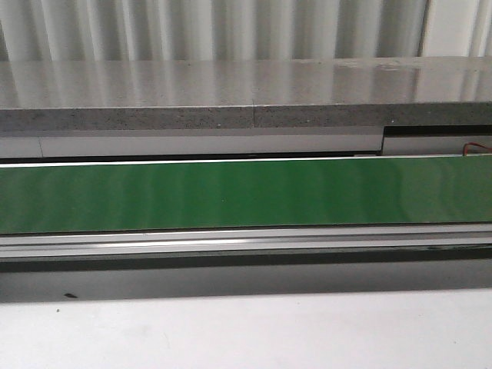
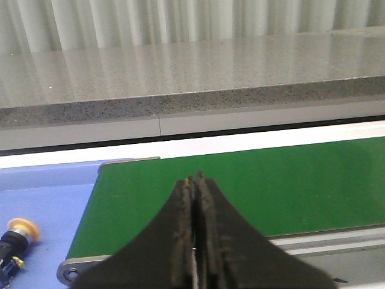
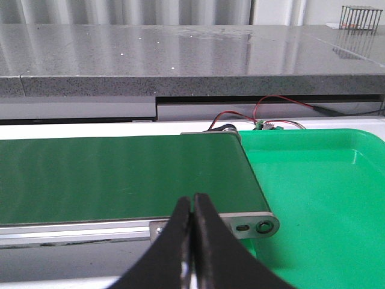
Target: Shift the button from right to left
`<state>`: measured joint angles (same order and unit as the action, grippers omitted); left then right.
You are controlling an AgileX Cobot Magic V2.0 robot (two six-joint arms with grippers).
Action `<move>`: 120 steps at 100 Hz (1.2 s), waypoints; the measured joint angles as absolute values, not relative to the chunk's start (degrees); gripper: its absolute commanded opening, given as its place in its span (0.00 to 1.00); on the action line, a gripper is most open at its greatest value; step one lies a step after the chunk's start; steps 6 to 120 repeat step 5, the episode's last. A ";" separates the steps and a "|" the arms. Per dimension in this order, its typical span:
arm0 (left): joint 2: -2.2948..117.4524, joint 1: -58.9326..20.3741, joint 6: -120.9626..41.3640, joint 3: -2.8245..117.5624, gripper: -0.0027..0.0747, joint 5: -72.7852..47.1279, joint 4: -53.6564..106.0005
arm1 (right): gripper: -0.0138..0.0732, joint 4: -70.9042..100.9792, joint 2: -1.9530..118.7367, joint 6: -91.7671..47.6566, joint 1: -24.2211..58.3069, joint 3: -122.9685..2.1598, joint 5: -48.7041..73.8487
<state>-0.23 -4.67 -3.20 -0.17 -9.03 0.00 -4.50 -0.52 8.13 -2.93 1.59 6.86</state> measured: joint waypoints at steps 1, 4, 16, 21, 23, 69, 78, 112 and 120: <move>-0.23 -4.67 -3.20 -0.17 0.01 -9.03 0.00 | 0.08 -4.50 -0.52 8.13 -2.93 1.59 6.86; -0.23 -4.67 -3.20 -0.17 0.01 -9.03 0.00 | 0.08 -4.50 -0.52 8.13 -2.93 1.59 6.86; -0.23 -4.67 -3.20 -0.17 0.01 -9.03 0.00 | 0.08 -4.50 -0.52 8.13 -2.93 1.59 6.86; -0.23 -4.67 -3.20 -0.17 0.01 -9.03 0.00 | 0.08 -4.50 -0.52 8.13 -2.93 1.59 6.86; -0.23 -4.67 -3.20 -0.17 0.01 -9.03 0.00 | 0.08 -4.50 -0.52 8.13 -2.93 1.59 6.86; -0.23 -4.67 -3.20 -0.17 0.01 -9.03 0.00 | 0.08 -4.50 -0.52 8.13 -2.93 1.59 6.86; -0.23 -4.67 -3.20 -0.17 0.01 -9.03 0.00 | 0.08 -4.50 -0.52 8.13 -2.93 1.59 6.86; -0.23 -4.67 -3.20 -0.17 0.01 -9.03 0.00 | 0.08 -4.50 -0.52 8.13 -2.93 1.59 6.86; -0.23 -4.67 -3.20 -0.17 0.01 -9.03 0.00 | 0.08 -4.50 -0.52 8.13 -2.93 1.59 6.86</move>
